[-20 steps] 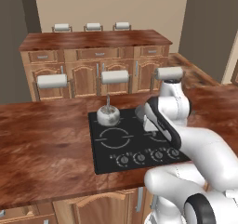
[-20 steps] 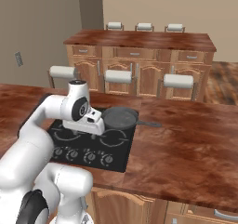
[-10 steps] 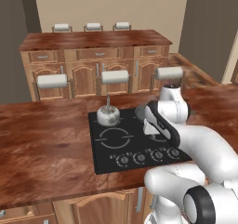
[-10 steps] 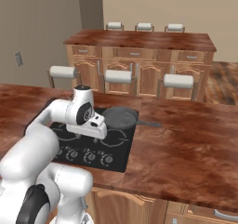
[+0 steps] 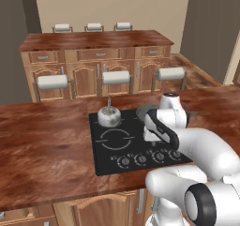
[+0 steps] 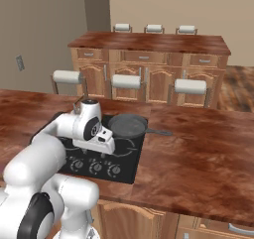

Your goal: Pick the pan from the cabinet and place it on the stove. Then turn on the stove burner for the pan.

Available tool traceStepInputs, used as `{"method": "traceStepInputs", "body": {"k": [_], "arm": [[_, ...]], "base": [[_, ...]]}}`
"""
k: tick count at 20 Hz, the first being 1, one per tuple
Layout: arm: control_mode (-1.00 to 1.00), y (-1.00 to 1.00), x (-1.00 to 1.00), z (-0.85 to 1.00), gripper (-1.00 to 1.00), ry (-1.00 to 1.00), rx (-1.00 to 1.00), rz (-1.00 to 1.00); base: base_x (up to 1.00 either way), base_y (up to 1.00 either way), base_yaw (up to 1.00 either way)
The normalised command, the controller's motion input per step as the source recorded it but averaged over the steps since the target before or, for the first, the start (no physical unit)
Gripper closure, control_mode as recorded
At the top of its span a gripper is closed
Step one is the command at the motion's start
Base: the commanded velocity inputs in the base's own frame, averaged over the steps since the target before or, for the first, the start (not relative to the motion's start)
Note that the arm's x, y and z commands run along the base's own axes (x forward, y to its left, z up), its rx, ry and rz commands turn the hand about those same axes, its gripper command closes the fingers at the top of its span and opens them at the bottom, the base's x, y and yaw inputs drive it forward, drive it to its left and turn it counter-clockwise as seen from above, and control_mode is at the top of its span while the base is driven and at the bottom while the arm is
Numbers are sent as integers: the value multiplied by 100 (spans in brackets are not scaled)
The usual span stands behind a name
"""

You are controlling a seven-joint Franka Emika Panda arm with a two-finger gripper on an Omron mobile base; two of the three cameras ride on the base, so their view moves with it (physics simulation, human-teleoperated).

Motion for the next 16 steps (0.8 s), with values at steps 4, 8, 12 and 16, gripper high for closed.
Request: {"method": "traceStepInputs", "body": {"k": [4, 8, 12, 16], "arm": [[-100, 0, 6, -34, -100, 1, 0, 0], [-100, 0, 5, -28, -100, 2, 0, 0], [-100, -1, 0, -20, -100, 0, 0, 0], [-100, -1, -6, -8, -100, 0, 0, 0]], "base": [[0, 0, 0], [0, 0, 0], [0, 0, 0], [0, 0, 0]]}}
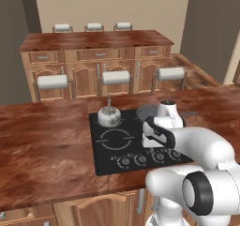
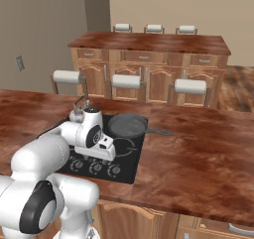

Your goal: Pick the pan from the cabinet and place it on the stove. Then turn on the stove burner for the pan.

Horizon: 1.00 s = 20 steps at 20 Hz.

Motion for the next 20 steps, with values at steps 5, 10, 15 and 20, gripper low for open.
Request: {"method": "traceStepInputs", "body": {"k": [5, 10, 15, 20], "arm": [[-100, -2, -6, -8, -100, 0, 0, 0], [-100, 0, -8, -11, -100, 0, 0, 0], [-100, -1, -5, -12, -100, 0, 0, 0], [-100, 0, 0, -14, -100, 0, 0, 0]], "base": [[0, 0, 0], [0, 0, 0], [0, 0, 0], [0, 0, 0]]}}
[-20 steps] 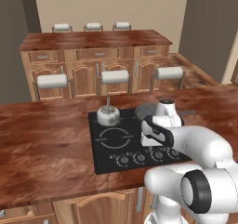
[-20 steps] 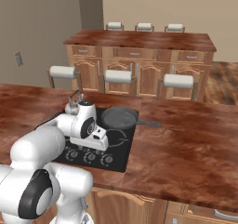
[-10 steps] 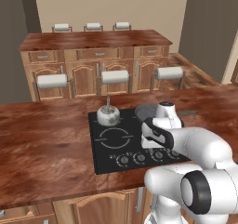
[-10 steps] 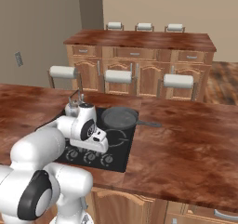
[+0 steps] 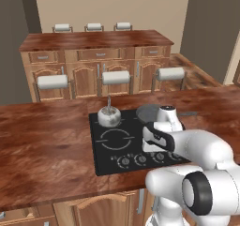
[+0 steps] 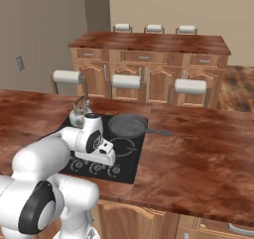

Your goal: Pick the pan from the cabinet and place it on the stove. Then turn on the stove burner for the pan.

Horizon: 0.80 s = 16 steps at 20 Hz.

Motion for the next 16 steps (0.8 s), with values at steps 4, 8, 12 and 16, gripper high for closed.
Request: {"method": "traceStepInputs", "body": {"k": [4, 8, 12, 16], "arm": [[-100, 0, 0, -14, -100, 0, 0, 0], [-100, -1, 0, -12, -100, 0, 0, 0], [-100, -3, 0, -13, -100, 0, 0, 0], [-100, -2, 0, -11, -100, 0, 0, 0]], "base": [[0, 0, 0], [0, 0, 0], [0, 0, 0], [0, 0, 0]]}}
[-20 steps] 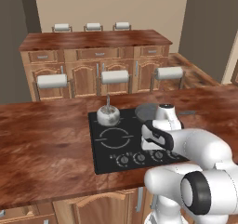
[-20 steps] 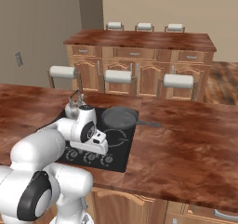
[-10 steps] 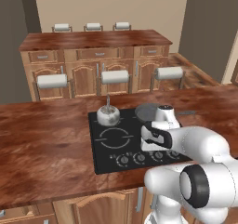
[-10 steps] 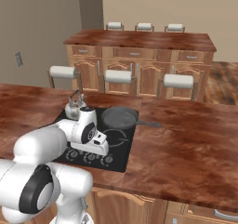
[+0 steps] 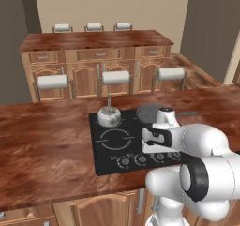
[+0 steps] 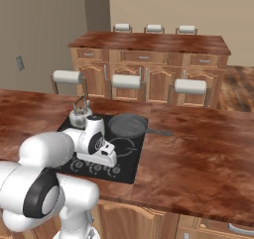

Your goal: Pick the pan from the cabinet and place it on the stove. Then turn on the stove burner for the pan.

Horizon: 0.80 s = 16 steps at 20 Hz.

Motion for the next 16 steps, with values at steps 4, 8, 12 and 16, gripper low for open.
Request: {"method": "traceStepInputs", "body": {"k": [4, 8, 12, 16], "arm": [[-100, -1, 0, -13, -100, 0, 0, 0], [-100, 0, -2, -13, -100, 0, 0, 0], [-100, 0, -8, -12, -100, 0, 0, 0], [-100, 0, -9, -12, -100, 0, 0, 0]], "base": [[0, 0, 0], [0, 0, 0], [0, 0, 0], [0, 0, 0]]}}
